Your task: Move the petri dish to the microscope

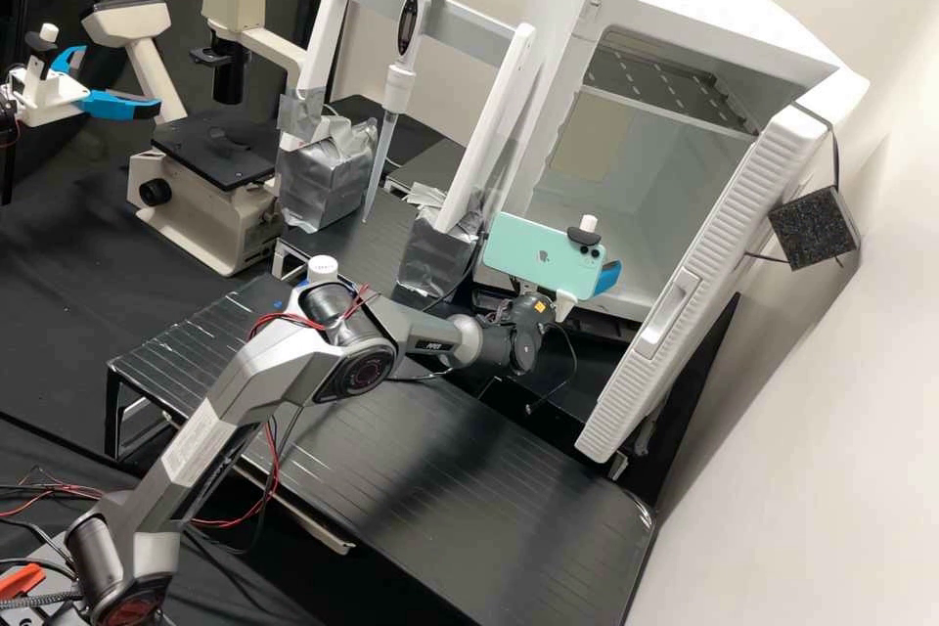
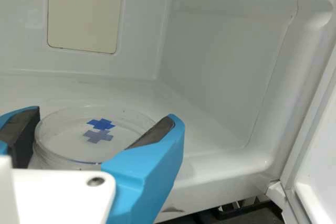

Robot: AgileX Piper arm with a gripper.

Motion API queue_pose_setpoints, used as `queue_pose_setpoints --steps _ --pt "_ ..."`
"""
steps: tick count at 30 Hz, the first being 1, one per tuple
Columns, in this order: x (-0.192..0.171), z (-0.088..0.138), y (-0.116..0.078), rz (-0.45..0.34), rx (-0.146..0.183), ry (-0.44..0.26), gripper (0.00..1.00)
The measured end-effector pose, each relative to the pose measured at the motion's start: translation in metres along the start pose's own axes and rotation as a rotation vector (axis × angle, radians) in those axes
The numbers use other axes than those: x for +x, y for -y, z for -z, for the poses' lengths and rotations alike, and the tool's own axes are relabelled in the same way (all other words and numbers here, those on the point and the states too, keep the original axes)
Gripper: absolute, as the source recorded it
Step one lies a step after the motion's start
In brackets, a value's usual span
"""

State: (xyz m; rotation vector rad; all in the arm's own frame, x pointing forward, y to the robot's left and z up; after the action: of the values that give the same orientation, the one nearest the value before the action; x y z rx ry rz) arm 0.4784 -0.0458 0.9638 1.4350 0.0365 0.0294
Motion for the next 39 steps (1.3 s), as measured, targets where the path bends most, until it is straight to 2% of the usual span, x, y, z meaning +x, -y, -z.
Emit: queue_pose_setpoints --steps 18,23,35,39 --pt "-0.003 0.002 -0.001 -0.003 0.001 -0.01 0.0" --pt "-0.014 0.002 -0.013 -0.026 -0.003 -0.016 0.0" --pt "-0.029 0.02 -0.027 -0.065 -0.011 -0.105 0.0" --pt "-0.033 0.023 -0.029 -0.071 -0.012 -0.112 0.0"
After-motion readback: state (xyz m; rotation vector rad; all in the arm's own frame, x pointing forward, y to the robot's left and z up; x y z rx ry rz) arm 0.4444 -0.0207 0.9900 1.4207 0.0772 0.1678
